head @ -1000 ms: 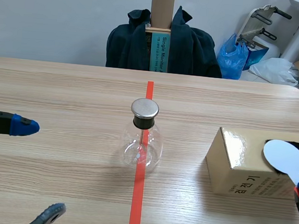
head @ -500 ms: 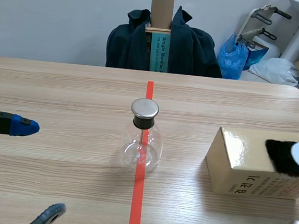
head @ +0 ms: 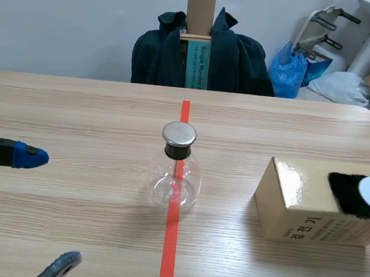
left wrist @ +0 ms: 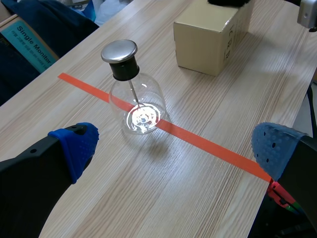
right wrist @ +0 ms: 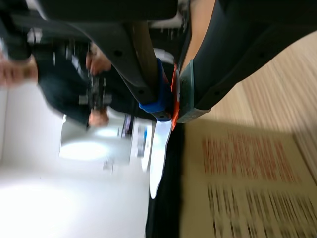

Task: Do the electroscope experiment.
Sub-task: 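Rub the plate on the fur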

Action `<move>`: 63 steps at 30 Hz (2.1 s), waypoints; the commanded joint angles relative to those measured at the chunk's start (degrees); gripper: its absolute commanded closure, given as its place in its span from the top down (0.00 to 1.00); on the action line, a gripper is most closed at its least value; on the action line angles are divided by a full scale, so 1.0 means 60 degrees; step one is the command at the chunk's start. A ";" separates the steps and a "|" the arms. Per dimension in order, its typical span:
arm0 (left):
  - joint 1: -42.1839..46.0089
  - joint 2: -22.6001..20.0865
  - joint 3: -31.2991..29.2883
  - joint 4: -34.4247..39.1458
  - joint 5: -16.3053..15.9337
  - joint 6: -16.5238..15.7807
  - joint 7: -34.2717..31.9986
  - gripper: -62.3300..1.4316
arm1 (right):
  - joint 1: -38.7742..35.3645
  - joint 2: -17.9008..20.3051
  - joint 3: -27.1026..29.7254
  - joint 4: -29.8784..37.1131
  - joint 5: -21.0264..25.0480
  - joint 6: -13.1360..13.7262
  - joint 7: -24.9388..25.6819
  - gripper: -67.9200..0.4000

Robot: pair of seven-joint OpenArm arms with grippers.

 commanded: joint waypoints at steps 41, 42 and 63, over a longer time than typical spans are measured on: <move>-0.0029 0.0022 0.0018 0.0146 -0.0102 -0.0011 -0.0160 1.00 | -0.0015 0.0171 0.0025 0.0091 0.0120 -0.0557 -0.0834 0.02; -0.0029 0.0022 0.0018 0.0146 -0.0102 -0.0011 -0.0160 1.00 | -0.0018 0.0244 0.0051 0.0095 0.0178 -0.0583 -0.0834 0.02; -0.0029 0.0022 0.0018 0.0146 -0.0102 -0.0011 -0.0164 1.00 | -0.0011 0.2750 0.1129 0.2820 0.4710 -0.0131 -0.0929 0.02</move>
